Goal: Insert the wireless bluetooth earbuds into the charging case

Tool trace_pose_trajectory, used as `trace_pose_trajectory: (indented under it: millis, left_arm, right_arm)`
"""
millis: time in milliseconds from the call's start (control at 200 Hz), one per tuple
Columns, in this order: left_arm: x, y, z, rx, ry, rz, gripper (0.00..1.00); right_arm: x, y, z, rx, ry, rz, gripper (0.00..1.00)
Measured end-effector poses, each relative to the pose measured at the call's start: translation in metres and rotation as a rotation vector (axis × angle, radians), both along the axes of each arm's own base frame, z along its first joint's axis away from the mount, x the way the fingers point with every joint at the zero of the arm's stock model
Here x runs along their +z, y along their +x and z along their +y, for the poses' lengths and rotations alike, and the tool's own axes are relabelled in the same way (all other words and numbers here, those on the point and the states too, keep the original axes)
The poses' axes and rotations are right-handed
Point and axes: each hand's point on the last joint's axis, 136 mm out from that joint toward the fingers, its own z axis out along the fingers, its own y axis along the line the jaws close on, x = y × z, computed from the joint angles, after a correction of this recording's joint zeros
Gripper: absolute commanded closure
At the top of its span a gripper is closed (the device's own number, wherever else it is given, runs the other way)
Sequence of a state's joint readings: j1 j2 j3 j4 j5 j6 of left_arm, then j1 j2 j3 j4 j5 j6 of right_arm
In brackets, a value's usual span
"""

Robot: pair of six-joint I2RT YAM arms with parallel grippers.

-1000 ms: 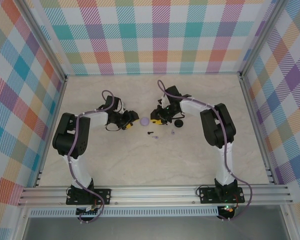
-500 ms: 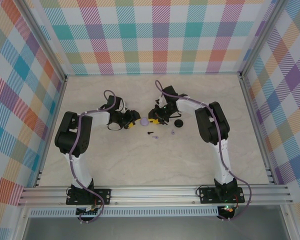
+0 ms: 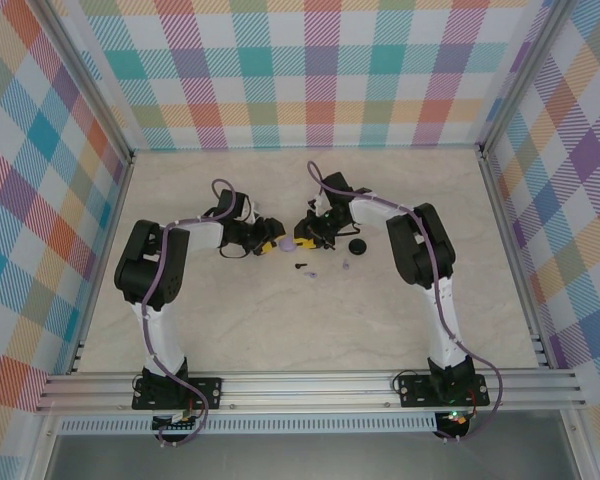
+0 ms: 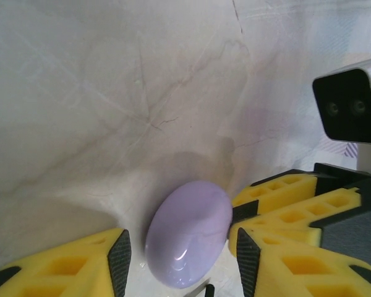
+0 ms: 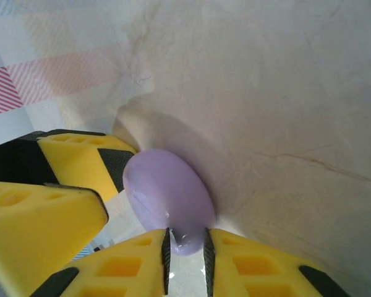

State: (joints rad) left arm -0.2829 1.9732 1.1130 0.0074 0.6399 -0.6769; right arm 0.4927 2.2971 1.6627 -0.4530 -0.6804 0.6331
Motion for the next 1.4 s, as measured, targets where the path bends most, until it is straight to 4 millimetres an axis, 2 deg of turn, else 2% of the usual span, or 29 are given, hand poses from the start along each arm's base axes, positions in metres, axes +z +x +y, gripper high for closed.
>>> trace_pose_trajectory:
  millis: [425,910,1010,1060,1185,1400]
  left_arm:
    - [-0.003,-0.001,-0.006,0.012,-0.025,0.006,0.61]
    - [-0.002,-0.006,-0.013,0.009,-0.062,0.015,0.62]
    - [-0.002,-0.007,-0.015,0.007,-0.065,0.022,0.68]
    - [-0.003,-0.008,-0.016,0.006,-0.065,0.025,0.75]
    - [-0.002,-0.009,-0.017,0.000,-0.071,0.020,0.83]
    - [0.000,-0.010,-0.013,-0.004,-0.038,0.005,0.86]
  right_arm:
    - [0.000,-0.001,0.001,-0.001,0.006,0.013,0.78]
    - [0.000,-0.001,0.001,-0.007,0.009,0.019,0.79]
    - [0.000,-0.001,0.001,-0.010,0.008,0.022,0.78]
    - [0.000,-0.001,0.001,-0.011,0.008,0.023,0.79]
    - [0.000,0.000,0.000,-0.014,0.007,0.024,0.78]
    - [0.000,-0.004,-0.006,-0.017,-0.019,0.006,0.69]
